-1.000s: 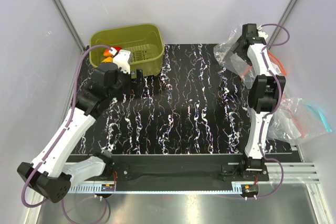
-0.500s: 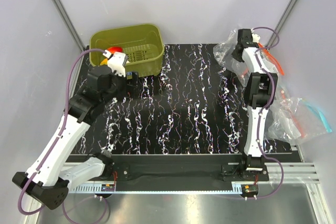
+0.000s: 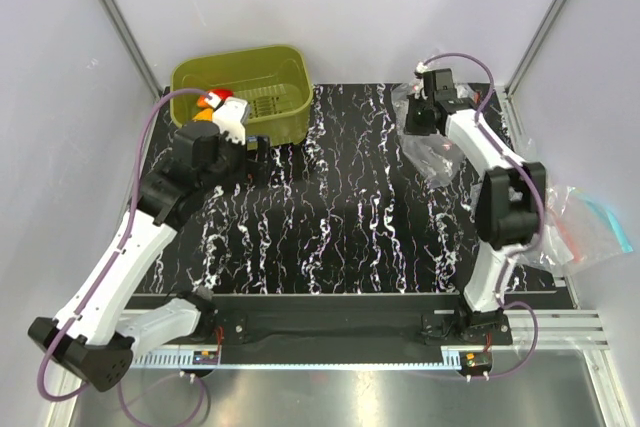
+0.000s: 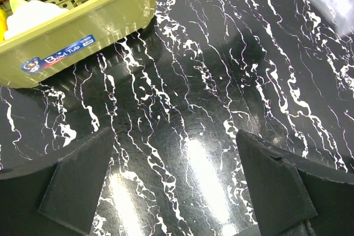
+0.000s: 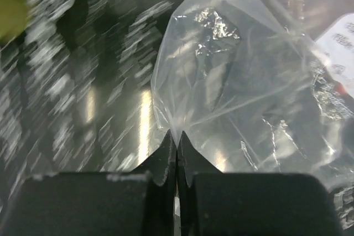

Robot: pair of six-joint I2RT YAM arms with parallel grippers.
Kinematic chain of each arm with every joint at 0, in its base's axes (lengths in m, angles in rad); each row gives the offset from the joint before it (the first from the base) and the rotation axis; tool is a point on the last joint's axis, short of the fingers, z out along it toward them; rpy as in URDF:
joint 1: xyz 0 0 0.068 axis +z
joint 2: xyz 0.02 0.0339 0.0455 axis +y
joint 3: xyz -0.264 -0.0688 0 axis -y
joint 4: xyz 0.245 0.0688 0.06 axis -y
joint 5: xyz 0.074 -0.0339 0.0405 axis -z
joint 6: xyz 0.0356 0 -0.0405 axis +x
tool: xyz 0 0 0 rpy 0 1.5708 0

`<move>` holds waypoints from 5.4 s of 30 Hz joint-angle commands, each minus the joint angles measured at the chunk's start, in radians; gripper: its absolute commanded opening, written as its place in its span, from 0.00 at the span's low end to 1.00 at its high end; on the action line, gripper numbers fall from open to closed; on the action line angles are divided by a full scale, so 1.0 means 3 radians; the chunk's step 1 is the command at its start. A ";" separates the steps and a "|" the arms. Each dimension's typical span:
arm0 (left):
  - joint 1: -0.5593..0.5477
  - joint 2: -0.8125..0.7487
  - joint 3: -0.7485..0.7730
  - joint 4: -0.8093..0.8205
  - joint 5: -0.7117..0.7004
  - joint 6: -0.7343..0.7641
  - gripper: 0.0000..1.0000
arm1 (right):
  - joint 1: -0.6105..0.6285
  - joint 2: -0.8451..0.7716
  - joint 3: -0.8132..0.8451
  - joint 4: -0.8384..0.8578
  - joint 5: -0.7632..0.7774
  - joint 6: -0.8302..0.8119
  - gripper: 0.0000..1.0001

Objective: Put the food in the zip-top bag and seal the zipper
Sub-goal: Move the zipper food storage bag to the center of the board, then pick up the zipper food storage bag at the center of the board.

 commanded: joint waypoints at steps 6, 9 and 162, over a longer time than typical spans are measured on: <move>0.0014 -0.0085 0.0089 0.0123 0.0205 0.0014 0.99 | 0.0324 -0.1687 -0.1196 -0.0241 -0.1510 -0.0557 0.52; 0.0019 -0.0080 0.0078 0.0164 0.0241 -0.0007 0.99 | 0.0329 -0.2040 -0.1335 -0.0426 -0.1399 -0.0547 0.82; 0.0208 0.0915 0.0859 -0.0020 -0.0352 0.0131 0.99 | 0.1628 -0.1121 -0.0272 -0.1168 0.1072 0.0931 0.00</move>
